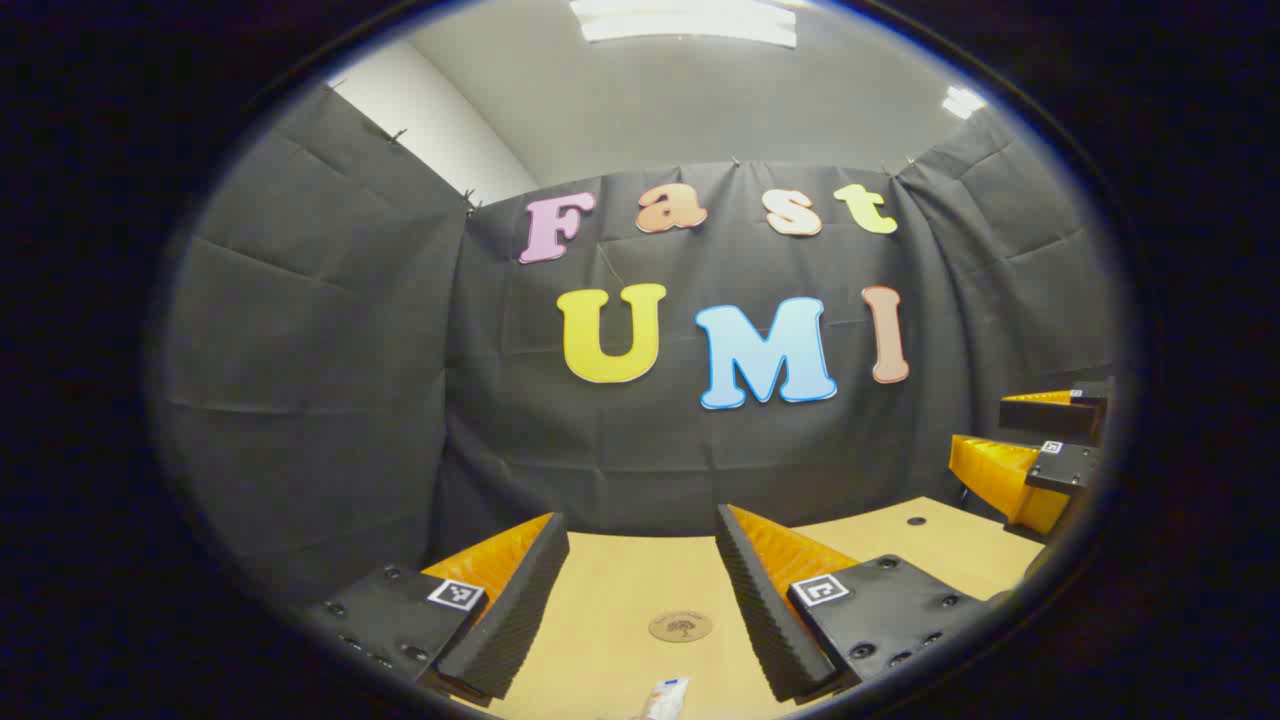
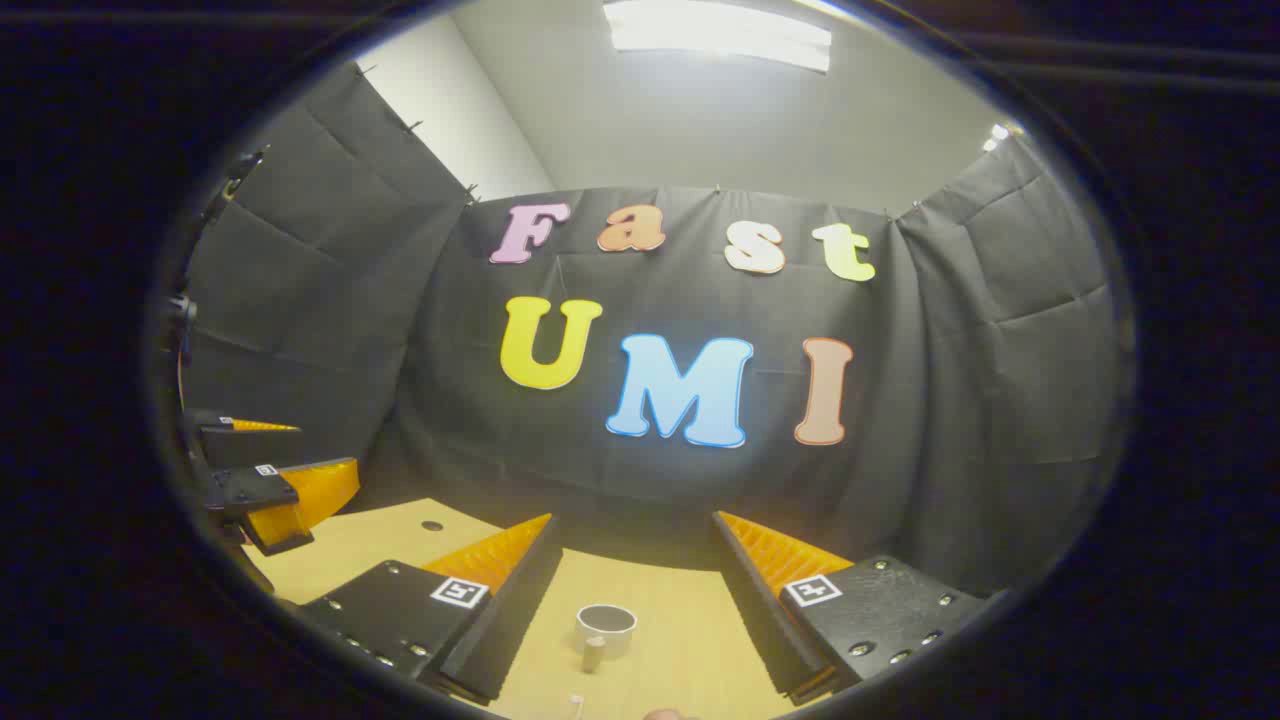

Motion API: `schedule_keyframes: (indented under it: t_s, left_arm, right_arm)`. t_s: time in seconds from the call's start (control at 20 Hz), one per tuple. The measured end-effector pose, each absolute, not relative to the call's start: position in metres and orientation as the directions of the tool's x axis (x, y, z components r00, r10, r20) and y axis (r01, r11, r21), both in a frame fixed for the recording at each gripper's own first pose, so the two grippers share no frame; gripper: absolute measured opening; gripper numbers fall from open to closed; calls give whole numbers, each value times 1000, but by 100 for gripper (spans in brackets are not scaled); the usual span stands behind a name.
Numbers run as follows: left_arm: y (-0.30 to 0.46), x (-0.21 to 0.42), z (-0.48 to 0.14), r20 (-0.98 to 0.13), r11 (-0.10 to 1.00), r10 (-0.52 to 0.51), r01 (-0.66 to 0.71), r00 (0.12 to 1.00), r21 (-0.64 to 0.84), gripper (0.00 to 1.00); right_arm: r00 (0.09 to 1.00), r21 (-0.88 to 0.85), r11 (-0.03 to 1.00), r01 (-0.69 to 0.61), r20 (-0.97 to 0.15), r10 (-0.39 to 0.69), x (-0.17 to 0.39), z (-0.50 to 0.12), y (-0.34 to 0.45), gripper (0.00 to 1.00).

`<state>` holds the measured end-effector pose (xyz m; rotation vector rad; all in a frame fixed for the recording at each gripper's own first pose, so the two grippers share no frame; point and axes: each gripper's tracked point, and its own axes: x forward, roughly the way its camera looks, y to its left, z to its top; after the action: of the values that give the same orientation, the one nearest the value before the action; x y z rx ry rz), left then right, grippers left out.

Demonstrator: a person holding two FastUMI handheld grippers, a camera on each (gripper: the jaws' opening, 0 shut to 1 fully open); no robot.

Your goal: Put the toothbrush and toothpaste on the desktop into the cup, then pick up the cup and place it on the coaster on the desktop.

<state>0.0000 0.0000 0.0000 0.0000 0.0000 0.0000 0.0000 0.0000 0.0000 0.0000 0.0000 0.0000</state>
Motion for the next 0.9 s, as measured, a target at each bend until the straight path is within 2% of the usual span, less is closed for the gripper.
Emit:
schedule_keyframes:
  t_s: [0.9]
  left_arm:
    - [-7, -3, -3, -36, 998, 48, -49, 998, -27, 95]
  right_arm:
    - [998, -50, 997, -63, -9, 62, -4, -5, 6, 92]
